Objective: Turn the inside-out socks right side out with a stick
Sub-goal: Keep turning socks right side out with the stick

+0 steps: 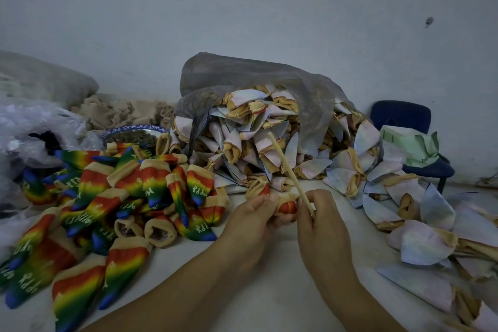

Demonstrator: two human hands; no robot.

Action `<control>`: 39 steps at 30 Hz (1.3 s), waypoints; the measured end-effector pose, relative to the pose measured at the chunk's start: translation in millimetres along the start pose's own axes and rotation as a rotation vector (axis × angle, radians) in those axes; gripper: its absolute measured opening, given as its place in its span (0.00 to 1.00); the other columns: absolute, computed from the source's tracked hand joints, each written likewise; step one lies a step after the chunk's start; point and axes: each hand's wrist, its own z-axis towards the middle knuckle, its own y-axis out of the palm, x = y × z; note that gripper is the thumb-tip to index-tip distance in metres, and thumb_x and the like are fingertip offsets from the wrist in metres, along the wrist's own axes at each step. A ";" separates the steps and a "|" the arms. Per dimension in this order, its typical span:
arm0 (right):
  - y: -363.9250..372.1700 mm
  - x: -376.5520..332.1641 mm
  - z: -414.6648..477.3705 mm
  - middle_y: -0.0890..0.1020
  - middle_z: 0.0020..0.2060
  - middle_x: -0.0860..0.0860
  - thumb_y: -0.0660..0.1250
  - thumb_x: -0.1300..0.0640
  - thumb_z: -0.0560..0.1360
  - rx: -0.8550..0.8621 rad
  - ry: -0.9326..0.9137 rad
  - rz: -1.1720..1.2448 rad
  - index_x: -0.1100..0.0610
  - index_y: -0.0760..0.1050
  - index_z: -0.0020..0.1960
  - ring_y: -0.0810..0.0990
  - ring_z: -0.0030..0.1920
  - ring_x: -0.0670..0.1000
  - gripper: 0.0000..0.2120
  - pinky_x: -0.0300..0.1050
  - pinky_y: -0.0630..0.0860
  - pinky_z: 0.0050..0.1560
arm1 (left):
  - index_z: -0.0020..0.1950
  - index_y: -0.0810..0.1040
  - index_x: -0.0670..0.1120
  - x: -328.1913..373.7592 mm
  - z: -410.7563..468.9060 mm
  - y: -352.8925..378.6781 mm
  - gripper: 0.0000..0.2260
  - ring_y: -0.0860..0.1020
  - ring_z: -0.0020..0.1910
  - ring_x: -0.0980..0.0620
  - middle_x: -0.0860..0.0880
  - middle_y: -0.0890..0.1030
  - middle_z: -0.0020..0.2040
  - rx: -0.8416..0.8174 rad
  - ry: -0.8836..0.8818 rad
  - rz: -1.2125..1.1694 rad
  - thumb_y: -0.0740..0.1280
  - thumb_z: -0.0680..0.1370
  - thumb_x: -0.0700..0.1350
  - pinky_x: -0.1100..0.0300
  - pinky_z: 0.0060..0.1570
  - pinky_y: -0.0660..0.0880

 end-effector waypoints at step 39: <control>-6.7 -19.9 3.9 0.70 0.19 0.42 0.61 0.56 0.79 -0.167 0.611 0.649 0.51 0.80 0.47 0.66 0.19 0.42 0.09 0.34 0.65 0.21 | 0.51 0.75 0.40 13.2 -1.8 1.6 0.08 0.65 0.24 0.59 0.49 0.72 0.32 -0.028 -0.214 -0.264 0.61 0.82 0.45 0.67 0.24 0.66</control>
